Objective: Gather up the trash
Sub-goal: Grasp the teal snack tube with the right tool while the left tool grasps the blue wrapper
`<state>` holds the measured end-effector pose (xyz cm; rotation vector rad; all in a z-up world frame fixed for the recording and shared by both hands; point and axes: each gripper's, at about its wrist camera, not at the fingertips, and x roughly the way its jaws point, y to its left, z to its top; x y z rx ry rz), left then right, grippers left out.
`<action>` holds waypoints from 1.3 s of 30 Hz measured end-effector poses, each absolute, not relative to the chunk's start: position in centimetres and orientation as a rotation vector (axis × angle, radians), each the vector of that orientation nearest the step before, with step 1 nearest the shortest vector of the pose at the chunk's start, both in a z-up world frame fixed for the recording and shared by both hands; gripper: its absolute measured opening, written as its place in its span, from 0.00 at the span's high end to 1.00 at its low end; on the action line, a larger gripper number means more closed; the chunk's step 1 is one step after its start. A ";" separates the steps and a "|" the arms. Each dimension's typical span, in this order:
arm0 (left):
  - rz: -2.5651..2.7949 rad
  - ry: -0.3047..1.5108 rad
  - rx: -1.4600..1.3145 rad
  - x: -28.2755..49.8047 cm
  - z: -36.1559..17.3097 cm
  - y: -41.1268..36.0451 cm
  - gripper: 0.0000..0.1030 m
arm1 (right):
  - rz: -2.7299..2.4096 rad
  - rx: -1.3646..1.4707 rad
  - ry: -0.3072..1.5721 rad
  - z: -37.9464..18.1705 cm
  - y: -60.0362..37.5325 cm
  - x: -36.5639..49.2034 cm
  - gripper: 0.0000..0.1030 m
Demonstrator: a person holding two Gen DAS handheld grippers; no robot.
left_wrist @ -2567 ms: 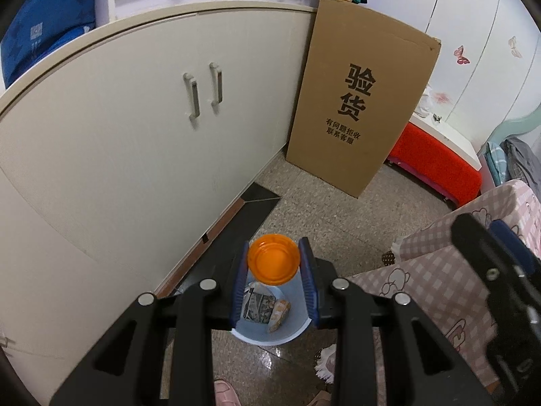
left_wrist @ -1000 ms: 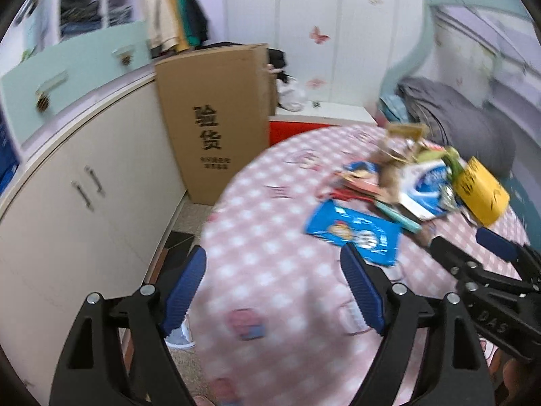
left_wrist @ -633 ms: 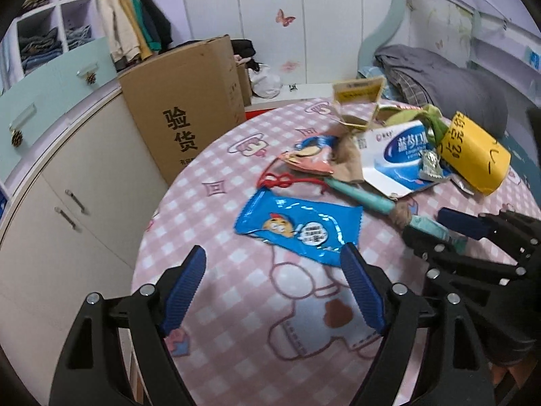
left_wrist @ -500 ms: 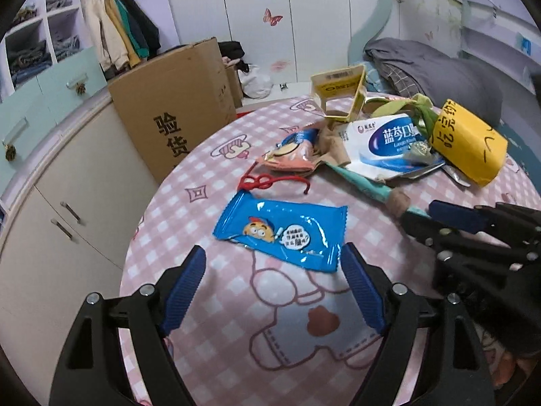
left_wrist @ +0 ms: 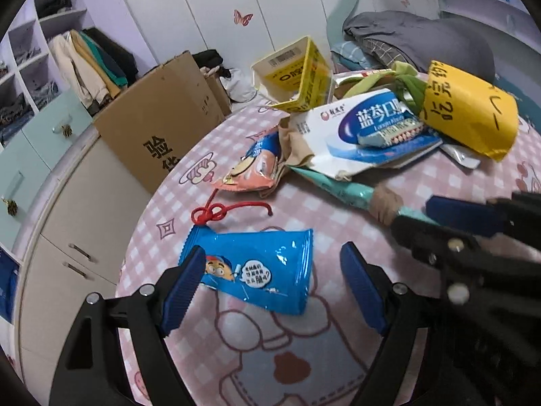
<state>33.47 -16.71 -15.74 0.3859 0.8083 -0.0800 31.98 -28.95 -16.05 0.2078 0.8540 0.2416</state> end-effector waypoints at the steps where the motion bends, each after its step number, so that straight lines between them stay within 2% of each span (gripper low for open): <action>1: -0.100 0.813 0.374 33.5 -15.7 -16.6 0.35 | 0.246 0.213 0.853 -16.1 -29.0 32.0 0.72; 2: -0.123 0.818 0.362 33.5 -15.7 -16.4 0.50 | 0.247 0.212 0.849 -16.0 -29.0 31.9 0.73; 3: -0.143 0.824 0.345 33.5 -15.7 -16.3 0.60 | 0.245 0.204 0.847 -16.0 -28.9 31.8 0.74; 4: -0.148 0.833 0.334 33.5 -15.7 -16.1 0.81 | 0.244 0.196 0.844 -15.9 -28.6 31.7 0.74; 5: -0.156 0.839 0.322 33.6 -15.7 -15.9 0.91 | 0.243 0.191 0.845 -15.9 -28.5 31.6 0.75; 7: -0.158 0.851 0.284 33.6 -15.7 -15.1 0.99 | 0.244 0.180 0.842 -15.8 -28.0 31.2 0.76; 10: -0.164 0.841 0.223 32.7 -15.4 -13.4 1.00 | 0.259 0.177 0.834 -15.6 -27.1 30.5 0.79; 13: -0.170 0.814 0.163 31.3 -14.7 -11.3 1.00 | 0.284 0.191 0.825 -15.2 -26.3 29.6 0.85; 14: -0.174 0.806 0.137 30.7 -14.5 -10.7 1.00 | 0.289 0.188 0.811 -14.9 -25.9 29.1 0.90; 17: -0.220 0.786 0.042 28.9 -13.6 -8.2 1.00 | 0.300 0.180 0.785 -14.0 -24.8 28.0 0.91; 27: -0.237 0.710 -0.054 24.9 -11.6 -2.9 1.00 | 0.304 0.087 0.806 -13.4 -20.5 27.0 0.91; 34: -0.252 0.724 -0.099 23.1 -12.8 -0.6 1.00 | 0.246 0.056 0.820 -14.5 -19.2 27.3 0.90; 38: -0.252 0.717 -0.089 22.6 -13.1 -0.5 1.00 | 0.229 0.050 0.836 -15.1 -18.8 27.6 0.85; 39: -0.252 0.717 -0.090 22.6 -13.1 -0.6 1.00 | 0.226 0.046 0.841 -15.3 -18.7 27.7 0.79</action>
